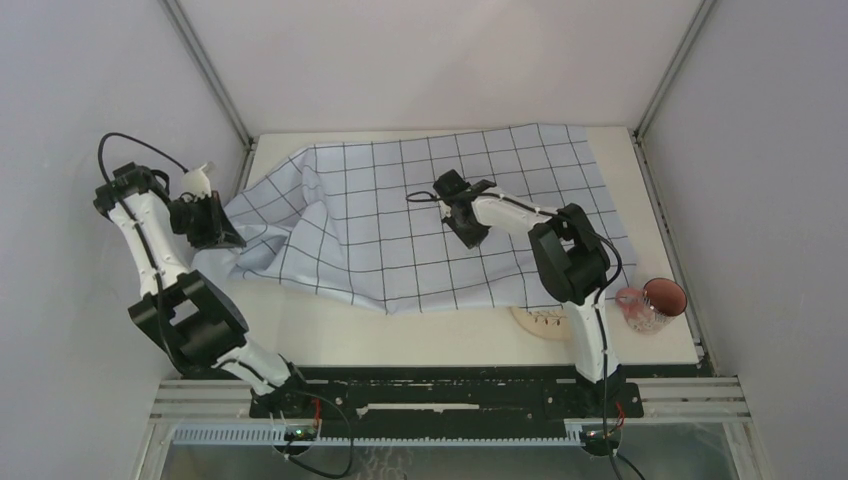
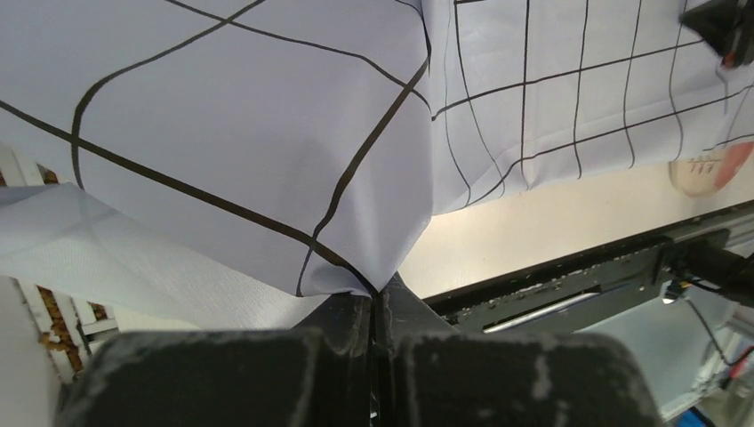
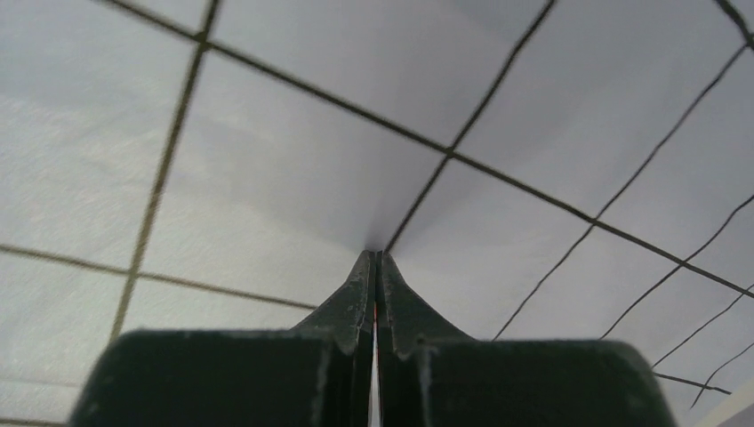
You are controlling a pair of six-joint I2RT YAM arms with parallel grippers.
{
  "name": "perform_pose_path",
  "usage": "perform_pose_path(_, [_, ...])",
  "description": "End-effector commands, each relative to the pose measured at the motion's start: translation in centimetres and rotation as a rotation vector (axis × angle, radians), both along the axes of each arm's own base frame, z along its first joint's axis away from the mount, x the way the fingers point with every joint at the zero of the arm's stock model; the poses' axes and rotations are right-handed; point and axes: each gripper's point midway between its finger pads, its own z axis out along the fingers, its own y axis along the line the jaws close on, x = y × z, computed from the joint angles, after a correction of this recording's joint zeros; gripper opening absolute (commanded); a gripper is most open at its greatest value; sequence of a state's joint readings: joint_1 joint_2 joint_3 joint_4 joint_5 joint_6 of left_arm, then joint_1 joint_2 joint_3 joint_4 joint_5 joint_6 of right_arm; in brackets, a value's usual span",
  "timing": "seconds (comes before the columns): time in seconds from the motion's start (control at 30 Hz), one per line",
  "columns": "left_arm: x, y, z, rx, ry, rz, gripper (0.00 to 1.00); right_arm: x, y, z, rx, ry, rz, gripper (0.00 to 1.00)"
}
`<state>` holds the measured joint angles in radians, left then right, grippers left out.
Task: Set the dinner table for one person
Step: Flatten out the napkin at the center of the board.
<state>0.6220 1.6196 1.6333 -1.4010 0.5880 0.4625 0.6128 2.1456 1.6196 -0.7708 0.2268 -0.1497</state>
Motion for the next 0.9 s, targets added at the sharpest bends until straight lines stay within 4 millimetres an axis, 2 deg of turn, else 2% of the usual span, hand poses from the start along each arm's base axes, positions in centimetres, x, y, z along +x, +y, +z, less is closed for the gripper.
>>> perform_pose_path(0.0, [-2.2,-1.8,1.8,0.054,-0.092,-0.097,0.00,2.5,0.1,1.1,0.073,-0.054,-0.055,0.00])
perform_pose_path(0.1, [-3.5,-2.0,1.9,0.103,-0.101,-0.127,0.00,3.0,0.5,1.3,0.096,-0.057,-0.048,0.00])
perform_pose_path(0.23, [-4.2,-2.2,1.1,0.103,-0.076,-0.142,0.00,3.2,2.3,2.1,0.178,-0.047,0.002,0.00])
perform_pose_path(0.33, [-3.7,-2.4,0.1,0.042,-0.041,-0.129,0.00,2.7,4.0,4.6,0.277,-0.069,0.054,0.00])
perform_pose_path(0.4, [-3.2,-2.4,-0.4,-0.006,-0.029,-0.119,0.00,2.1,4.8,7.2,0.310,-0.118,0.103,0.02])
perform_pose_path(0.47, [-2.7,-2.6,-0.9,-0.053,-0.016,-0.110,0.00,1.0,5.7,10.4,0.337,-0.175,0.169,0.05])
perform_pose_path(0.53, [-2.3,-2.7,-1.2,-0.093,-0.010,-0.101,0.00,-1.0,6.5,12.6,0.371,-0.185,0.236,0.11])
perform_pose_path(0.63, [-1.5,-2.8,-1.4,-0.143,-0.006,-0.085,0.00,-5.1,8.1,14.7,0.463,-0.118,0.325,0.21])
perform_pose_path(0.73, [-0.4,-2.2,-1.6,-0.159,-0.001,-0.068,0.00,-8.5,9.2,14.7,0.470,-0.057,0.399,0.24])
perform_pose_path(0.8, [0.0,-1.5,-1.9,-0.148,0.014,-0.061,0.00,-9.3,8.9,14.0,0.416,-0.061,0.417,0.24])
perform_pose_path(0.87, [0.1,-1.0,-2.5,-0.138,0.040,-0.055,0.00,-9.3,8.4,13.5,0.382,-0.079,0.420,0.24])
